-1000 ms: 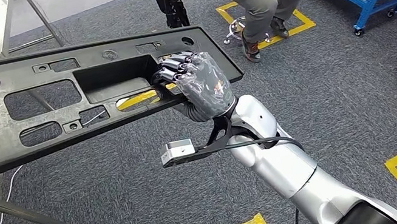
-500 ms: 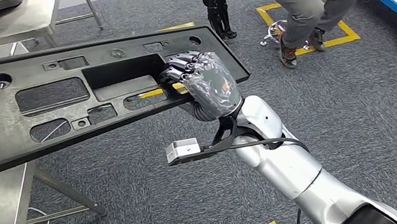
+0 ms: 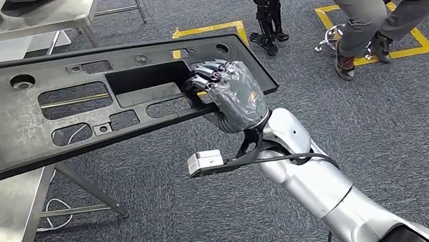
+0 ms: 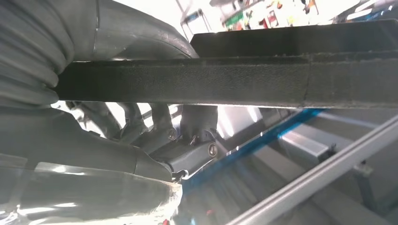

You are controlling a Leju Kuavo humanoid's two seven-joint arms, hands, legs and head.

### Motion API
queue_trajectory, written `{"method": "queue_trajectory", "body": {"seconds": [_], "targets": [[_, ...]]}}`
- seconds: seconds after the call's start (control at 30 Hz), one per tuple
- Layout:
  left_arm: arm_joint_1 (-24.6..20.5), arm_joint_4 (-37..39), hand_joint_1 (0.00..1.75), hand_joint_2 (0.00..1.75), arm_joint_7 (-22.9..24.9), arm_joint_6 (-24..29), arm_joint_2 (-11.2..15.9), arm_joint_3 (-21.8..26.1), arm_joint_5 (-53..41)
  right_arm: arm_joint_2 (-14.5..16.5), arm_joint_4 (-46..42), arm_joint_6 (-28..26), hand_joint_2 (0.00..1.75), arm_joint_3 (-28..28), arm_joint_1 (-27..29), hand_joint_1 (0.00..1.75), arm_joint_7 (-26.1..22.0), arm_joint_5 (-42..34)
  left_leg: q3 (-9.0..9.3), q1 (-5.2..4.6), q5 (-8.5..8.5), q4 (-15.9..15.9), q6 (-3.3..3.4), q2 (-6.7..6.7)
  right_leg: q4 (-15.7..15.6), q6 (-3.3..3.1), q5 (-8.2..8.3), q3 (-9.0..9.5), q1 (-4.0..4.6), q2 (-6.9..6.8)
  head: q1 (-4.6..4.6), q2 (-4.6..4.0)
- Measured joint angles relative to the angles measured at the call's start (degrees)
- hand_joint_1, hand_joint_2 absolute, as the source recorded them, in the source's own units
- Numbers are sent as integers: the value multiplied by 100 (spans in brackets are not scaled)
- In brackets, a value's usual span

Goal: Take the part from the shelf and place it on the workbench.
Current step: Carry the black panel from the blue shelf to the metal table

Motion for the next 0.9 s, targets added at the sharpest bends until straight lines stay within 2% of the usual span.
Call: {"method": "queue_trajectory", "body": {"seconds": [0.03, 0.07, 0.13, 0.17, 0.2, 0.27, 0.3, 0.33, 0.37, 0.43, 0.47, 0.5, 0.53, 0.57, 0.63, 0.67, 0.7, 0.73, 0.8, 0.83, 0.9], "targets": [[1, 0, 0, 175, 25, -12, 3, -9, -12, -7, -9, -4, 175, -8, 44, 175, 9, 16, 47, -5, 87, -83, 23, 11, 0, -10, -8, 4, 21, -65, -1, 0], [0, -1, 0, 175, 55, -22, 10, -14, -25, -12, -28, -7, 175, -14, 78, 175, 22, 30, 214, -19, 256, -390, 61, 53, 0, -21, -16, 13, 40, -124, -1, 0], [-13, -3, 0, 175, 106, -36, 31, -23, -48, -14, -89, -15, 175, -28, 112, 175, 57, 50, 638, -90, 536, -1168, 160, 281, -3, -29, -33, 27, 80, -227, 3, 0], [-25, -5, 0, 175, 120, -38, 41, -27, -55, -15, -117, -21, 175, -35, 121, 175, 72, 54, 769, -131, 596, -1417, 201, 370, -6, -22, -42, 29, 93, -274, 2, 0], [-37, -6, 0, 175, 127, -40, 47, -30, -56, -18, -138, -26, 175, -41, 131, 175, 81, 58, 820, -165, 600, -1528, 228, 415, -9, -10, -49, 30, 100, -320, 1, 0], [-46, -7, 0, 175, 130, -43, 50, -31, -54, -14, -173, -31, 175, -48, 160, 175, 91, 66, 822, -192, 616, -1577, 269, 304, -36, 35, -61, 55, 105, -427, -7, 0], [-41, -7, 0, 175, 130, -44, 50, -31, -51, -13, -195, -31, 175, -51, 172, 175, 96, 71, 850, -175, 645, -1628, 289, 245, -32, 58, -78, 58, 109, -416, -3, 0], [-39, -7, 0, 175, 129, -44, 50, -31, -50, -11, -216, -33, 175, -58, 177, 175, 100, 74, 883, -153, 678, -1682, 315, 180, 42, 74, -132, 35, 105, -316, -4, 0], [-43, -7, 0, 175, 128, -45, 50, -31, -49, -16, -234, -36, 175, -68, 180, 175, 103, 75, 918, -127, 708, -1731, 336, 120, 239, 75, -235, -48, 97, -167, 8, 0], [-62, -7, 0, 175, 127, -46, 47, -31, -48, -46, -248, -41, 175, -87, 210, 175, 106, 79, 938, -102, 731, -1759, 354, -20, 981, 55, -552, -400, 49, 115, 32, 0], [-67, -7, 0, 175, 126, -47, 45, -31, -48, -65, -249, -42, 175, -92, 240, 175, 106, 83, 935, -100, 732, -1758, 354, -98, 1371, 61, -686, -598, 29, 155, 49, 0], [-65, -7, 0, 175, 126, -48, 43, -31, -48, -82, -249, -42, 175, -93, 271, 175, 106, 86, 933, -97, 733, -1756, 351, -181, 1611, 91, -745, -734, 6, 165, 51, 0], [-60, -7, 0, 175, 125, -50, 43, -30, -48, -94, -249, -42, 175, -96, 293, 175, 106, 89, 934, -91, 735, -1752, 344, -262, 1626, 145, -704, -760, -19, 167, 52, 0], [-56, -7, 0, 175, 125, -53, 42, -30, -48, -100, -249, -42, 175, -99, 304, 175, 106, 90, 940, -81, 735, -1747, 330, -343, 1385, 217, -565, -661, -51, 181, 51, 0], [-58, -7, 0, 175, 121, -60, 43, -30, -48, -106, -249, -41, 175, -110, 307, 175, 113, 97, 946, -58, 723, -1720, 269, -496, 544, 356, -198, -279, -133, 329, 57, 0], [-60, -7, 0, 175, 119, -62, 44, -31, -49, -107, -249, -39, 175, -116, 307, 175, 116, 106, 934, -54, 713, -1699, 226, -561, 216, 374, -68, -126, -157, 398, 62, 0], [-58, -7, 0, 175, 118, -64, 45, -31, -51, -108, -249, -36, 175, -122, 309, 175, 121, 115, 913, -52, 709, -1684, 184, -614, 35, 360, -1, -40, -162, 447, 62, 0], [-51, -7, 0, 175, 120, -64, 46, -32, -53, -109, -249, -28, 175, -128, 310, 175, 123, 123, 888, -47, 714, -1680, 144, -657, -6, 317, 12, -21, -144, 446, 60, 0], [-21, -5, 0, 175, 125, -63, 46, -32, -60, -97, -251, 5, 175, -148, 304, 175, 131, 131, 846, -15, 717, -1672, 89, -691, -17, 230, 42, -8, -125, 352, 48, 0], [-8, -5, 0, 175, 128, -60, 47, -32, -64, -87, -255, 26, 175, -163, 298, 175, 136, 135, 811, -8, 671, -1606, 69, -603, -24, 190, 49, -2, -127, 306, 39, 0], [-4, -4, 0, 175, 130, -55, 48, -36, -76, -78, -267, 61, 175, -202, 289, 175, 140, 146, 610, -8, 421, -1176, 35, -290, -36, 116, 49, 13, -120, 210, 0, 0]]}}
